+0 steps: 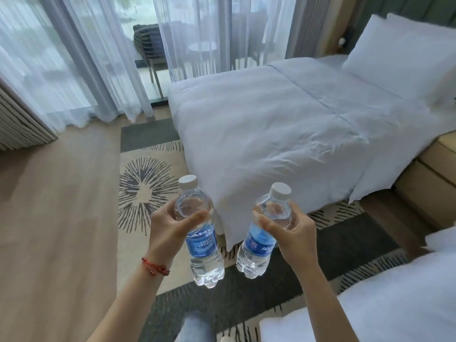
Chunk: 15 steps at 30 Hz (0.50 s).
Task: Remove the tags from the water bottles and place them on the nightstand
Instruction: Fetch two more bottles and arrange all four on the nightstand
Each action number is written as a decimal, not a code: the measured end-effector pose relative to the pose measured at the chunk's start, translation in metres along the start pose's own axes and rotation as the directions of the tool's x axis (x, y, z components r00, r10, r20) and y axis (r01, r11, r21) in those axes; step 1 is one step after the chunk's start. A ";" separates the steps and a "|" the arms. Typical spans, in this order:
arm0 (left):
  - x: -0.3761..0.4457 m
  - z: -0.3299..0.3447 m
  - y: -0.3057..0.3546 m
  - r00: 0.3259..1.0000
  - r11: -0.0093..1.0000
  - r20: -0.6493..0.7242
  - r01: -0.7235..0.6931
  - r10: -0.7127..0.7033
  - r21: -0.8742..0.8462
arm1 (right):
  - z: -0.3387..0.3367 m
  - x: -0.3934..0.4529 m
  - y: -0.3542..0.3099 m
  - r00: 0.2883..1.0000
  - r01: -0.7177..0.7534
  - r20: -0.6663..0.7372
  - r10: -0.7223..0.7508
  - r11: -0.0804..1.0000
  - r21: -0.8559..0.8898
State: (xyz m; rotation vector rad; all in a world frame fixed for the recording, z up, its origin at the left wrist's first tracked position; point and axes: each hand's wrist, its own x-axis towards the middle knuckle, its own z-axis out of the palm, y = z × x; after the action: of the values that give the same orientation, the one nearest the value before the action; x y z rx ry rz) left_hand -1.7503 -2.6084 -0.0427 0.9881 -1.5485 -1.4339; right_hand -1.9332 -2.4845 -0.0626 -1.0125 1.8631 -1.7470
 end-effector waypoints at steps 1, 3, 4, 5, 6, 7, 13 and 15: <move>0.015 0.009 -0.002 1.000 1.000 0.028 0.000 0.000 0.001 | -0.004 0.012 0.003 1.000 -0.001 -0.022 0.001 1.000 -0.010; 0.046 0.027 -0.006 0.996 1.000 0.091 -0.006 0.005 0.007 | -0.011 0.033 0.010 0.997 -0.003 -0.078 0.000 0.999 -0.040; 0.061 0.038 -0.009 0.992 1.000 0.123 -0.010 0.008 0.015 | -0.016 0.043 0.015 0.994 -0.007 -0.111 0.001 0.998 -0.055; 0.076 0.050 -0.010 0.988 1.000 0.154 -0.012 0.008 0.021 | -0.021 0.053 0.019 0.989 -0.014 -0.145 0.004 0.998 -0.065; 0.090 0.062 -0.011 0.983 1.000 0.183 -0.009 0.005 0.021 | -0.026 0.063 0.024 0.984 -0.024 -0.178 0.011 0.997 -0.069; 0.106 0.075 -0.013 0.976 1.000 0.216 -0.005 0.002 0.014 | -0.032 0.073 0.029 0.977 -0.032 -0.211 0.016 0.997 -0.073; 0.198 0.165 -0.015 0.897 1.000 0.442 -0.018 0.021 -0.011 | -0.074 0.135 0.051 0.896 -0.091 -0.442 0.026 0.988 -0.128; 0.227 0.199 -0.015 0.855 1.000 0.517 -0.025 0.024 -0.006 | -0.089 0.155 0.058 0.851 -0.122 -0.525 0.034 0.983 -0.134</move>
State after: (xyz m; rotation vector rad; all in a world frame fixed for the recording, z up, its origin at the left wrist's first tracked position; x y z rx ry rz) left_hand -2.0206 -2.7421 -0.0576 0.5959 -1.9312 -1.7777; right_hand -2.1125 -2.5375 -0.0761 -0.5228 2.3686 -1.9840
